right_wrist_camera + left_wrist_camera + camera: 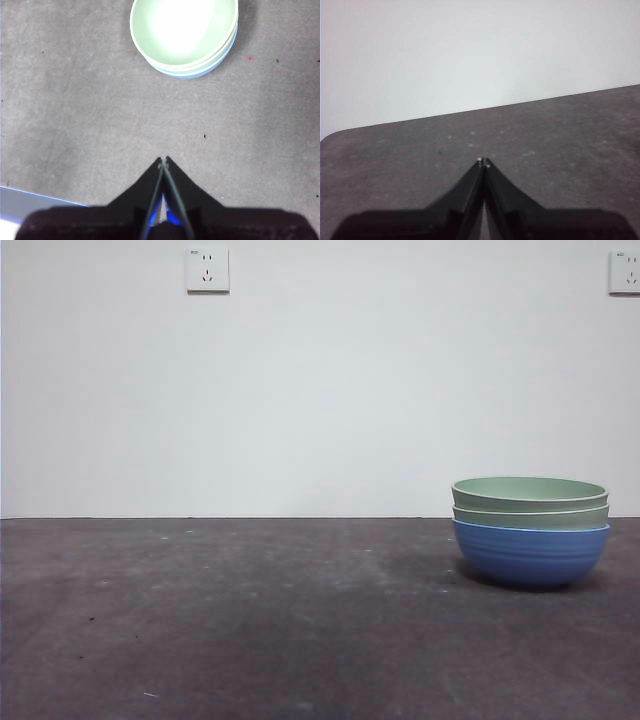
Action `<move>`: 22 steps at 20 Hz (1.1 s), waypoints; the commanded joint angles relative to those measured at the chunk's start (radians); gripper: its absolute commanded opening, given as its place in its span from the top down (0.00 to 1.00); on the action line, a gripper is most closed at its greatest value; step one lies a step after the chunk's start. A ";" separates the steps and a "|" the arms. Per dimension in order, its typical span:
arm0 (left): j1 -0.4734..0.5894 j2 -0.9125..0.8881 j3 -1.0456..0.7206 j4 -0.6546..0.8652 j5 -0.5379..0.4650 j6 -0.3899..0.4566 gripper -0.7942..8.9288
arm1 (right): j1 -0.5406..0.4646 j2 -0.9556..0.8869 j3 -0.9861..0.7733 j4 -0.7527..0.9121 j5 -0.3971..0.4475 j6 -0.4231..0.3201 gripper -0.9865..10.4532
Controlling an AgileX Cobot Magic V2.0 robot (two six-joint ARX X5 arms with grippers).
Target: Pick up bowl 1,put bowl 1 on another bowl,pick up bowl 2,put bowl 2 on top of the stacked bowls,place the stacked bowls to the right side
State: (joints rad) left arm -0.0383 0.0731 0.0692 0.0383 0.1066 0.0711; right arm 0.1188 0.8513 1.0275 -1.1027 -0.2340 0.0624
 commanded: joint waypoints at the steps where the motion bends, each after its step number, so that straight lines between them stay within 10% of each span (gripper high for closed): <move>1: 0.013 -0.024 -0.033 0.013 -0.003 0.004 0.92 | 0.002 -0.001 -0.007 0.005 0.001 -0.008 0.91; 22: 0.021 -0.071 -0.066 -0.213 -0.002 -0.071 0.92 | 0.002 -0.001 -0.007 0.005 0.001 -0.008 0.91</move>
State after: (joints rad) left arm -0.0208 0.0048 0.0181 -0.1772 0.1066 0.0067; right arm 0.1188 0.8513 1.0275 -1.1023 -0.2337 0.0624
